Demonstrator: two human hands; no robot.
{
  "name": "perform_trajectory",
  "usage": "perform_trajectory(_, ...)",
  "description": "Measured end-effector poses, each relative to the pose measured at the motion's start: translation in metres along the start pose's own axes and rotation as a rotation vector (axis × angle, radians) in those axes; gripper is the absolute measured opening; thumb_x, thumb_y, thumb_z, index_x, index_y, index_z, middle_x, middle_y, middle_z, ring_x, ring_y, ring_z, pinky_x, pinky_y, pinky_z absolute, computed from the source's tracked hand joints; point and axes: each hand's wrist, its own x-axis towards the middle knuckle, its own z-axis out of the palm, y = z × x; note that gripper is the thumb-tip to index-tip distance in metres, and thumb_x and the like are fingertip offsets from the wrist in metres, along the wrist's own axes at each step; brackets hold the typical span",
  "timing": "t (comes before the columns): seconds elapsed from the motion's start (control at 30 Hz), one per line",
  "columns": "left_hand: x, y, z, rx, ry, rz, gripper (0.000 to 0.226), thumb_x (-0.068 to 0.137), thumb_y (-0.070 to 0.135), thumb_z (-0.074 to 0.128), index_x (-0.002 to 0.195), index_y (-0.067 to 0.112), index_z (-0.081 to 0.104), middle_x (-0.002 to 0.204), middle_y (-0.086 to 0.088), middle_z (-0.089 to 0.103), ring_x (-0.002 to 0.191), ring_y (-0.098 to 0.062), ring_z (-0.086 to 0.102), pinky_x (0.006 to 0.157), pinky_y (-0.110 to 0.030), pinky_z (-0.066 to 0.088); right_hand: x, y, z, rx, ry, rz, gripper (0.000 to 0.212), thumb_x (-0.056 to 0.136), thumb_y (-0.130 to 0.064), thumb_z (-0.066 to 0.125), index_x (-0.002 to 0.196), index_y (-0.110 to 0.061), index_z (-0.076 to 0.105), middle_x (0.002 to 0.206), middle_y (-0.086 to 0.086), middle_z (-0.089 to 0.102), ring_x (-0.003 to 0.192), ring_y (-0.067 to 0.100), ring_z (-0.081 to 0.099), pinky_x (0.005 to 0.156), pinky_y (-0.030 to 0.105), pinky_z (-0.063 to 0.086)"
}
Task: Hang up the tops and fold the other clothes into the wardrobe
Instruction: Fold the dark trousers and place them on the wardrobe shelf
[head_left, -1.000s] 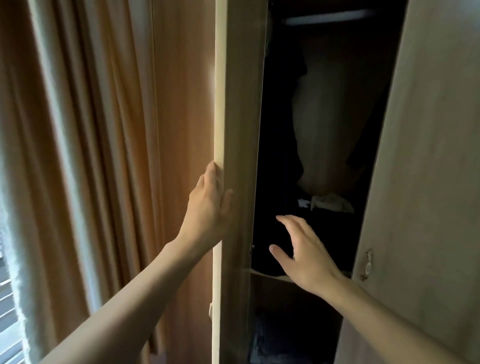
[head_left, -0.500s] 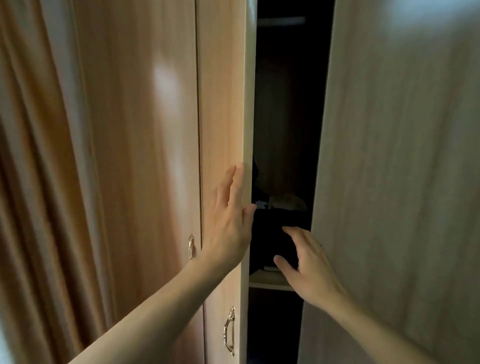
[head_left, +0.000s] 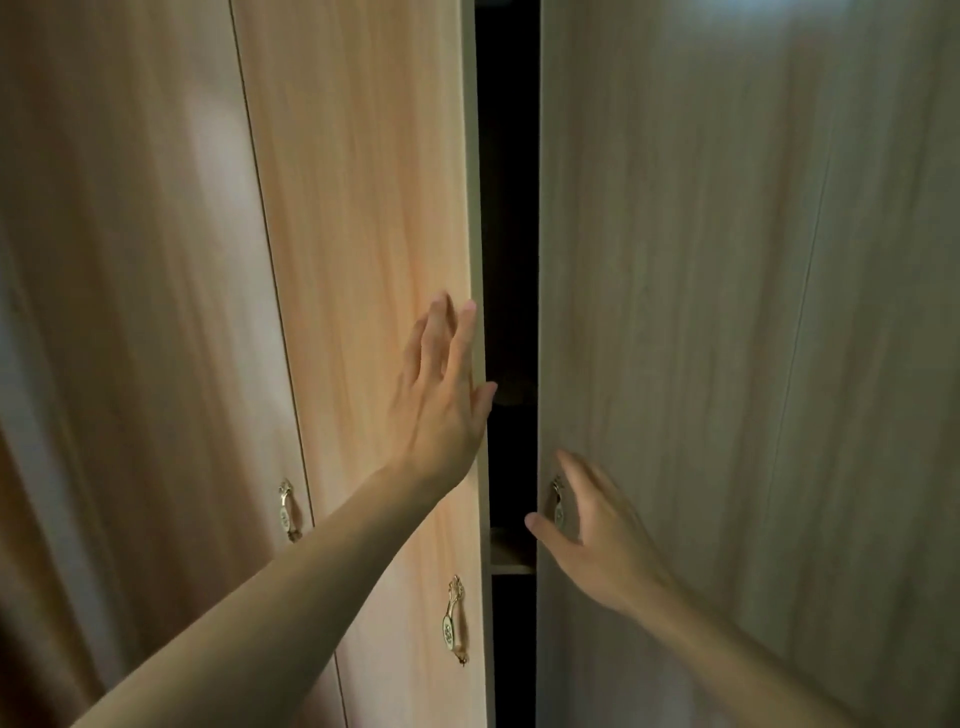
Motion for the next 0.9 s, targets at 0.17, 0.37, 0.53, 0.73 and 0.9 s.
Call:
perform_trajectory(0.17, 0.014, 0.006, 0.027, 0.012, -0.014, -0.065, 0.085, 0.094, 0.049, 0.060, 0.157, 0.039, 0.004, 0.167, -0.001, 0.006, 0.150, -0.031, 0.019, 0.110, -0.049, 0.039, 0.019, 0.004, 0.009, 0.014, -0.034, -0.014, 0.081, 0.095, -0.049, 0.057, 0.158, -0.023, 0.012, 0.163, -0.008, 0.017, 0.147, 0.009, 0.023, 0.110, 0.017, 0.019)
perform_trajectory(0.37, 0.027, -0.001, 0.060, 0.044, 0.046, -0.002, 0.087, 0.089, 0.059, 0.060, 0.157, 0.040, 0.009, 0.165, -0.002, 0.014, 0.142, -0.031, 0.026, 0.106, -0.047, 0.043, 0.044, 0.002, 0.020, 0.063, -0.076, -0.006, 0.083, 0.093, -0.050, 0.059, 0.158, -0.025, 0.014, 0.164, -0.007, 0.013, 0.149, 0.011, 0.016, 0.119, 0.026, 0.020)
perform_trajectory(0.53, 0.038, -0.008, 0.078, 0.000, 0.037, 0.064, 0.087, 0.085, 0.060, 0.064, 0.156, 0.035, 0.019, 0.165, -0.004, 0.017, 0.142, -0.032, 0.029, 0.103, -0.046, 0.046, 0.068, -0.002, 0.026, -0.039, -0.045, 0.030, 0.074, 0.089, -0.042, 0.066, 0.150, -0.019, 0.031, 0.149, 0.001, 0.035, 0.136, 0.020, 0.037, 0.107, 0.022, 0.033)
perform_trajectory(0.73, 0.046, -0.022, 0.112, 0.000, -0.020, 0.146, 0.079, 0.093, 0.056, 0.057, 0.157, 0.030, 0.018, 0.167, -0.005, 0.009, 0.152, -0.030, 0.014, 0.111, -0.044, 0.037, 0.099, 0.004, 0.030, -0.213, -0.030, 0.112, 0.072, 0.090, -0.044, 0.064, 0.150, -0.021, 0.031, 0.158, 0.009, 0.021, 0.143, 0.029, 0.029, 0.112, 0.035, 0.033)
perform_trajectory(0.9, 0.046, -0.042, 0.136, 0.031, -0.029, 0.240, 0.071, 0.100, 0.046, 0.048, 0.159, 0.030, 0.012, 0.168, -0.005, 0.002, 0.154, -0.029, 0.003, 0.117, -0.045, 0.019, 0.117, 0.016, 0.035, -0.326, -0.013, 0.144, 0.070, 0.093, -0.049, 0.057, 0.151, -0.020, 0.030, 0.162, 0.011, 0.011, 0.146, 0.032, 0.024, 0.116, 0.041, 0.032)
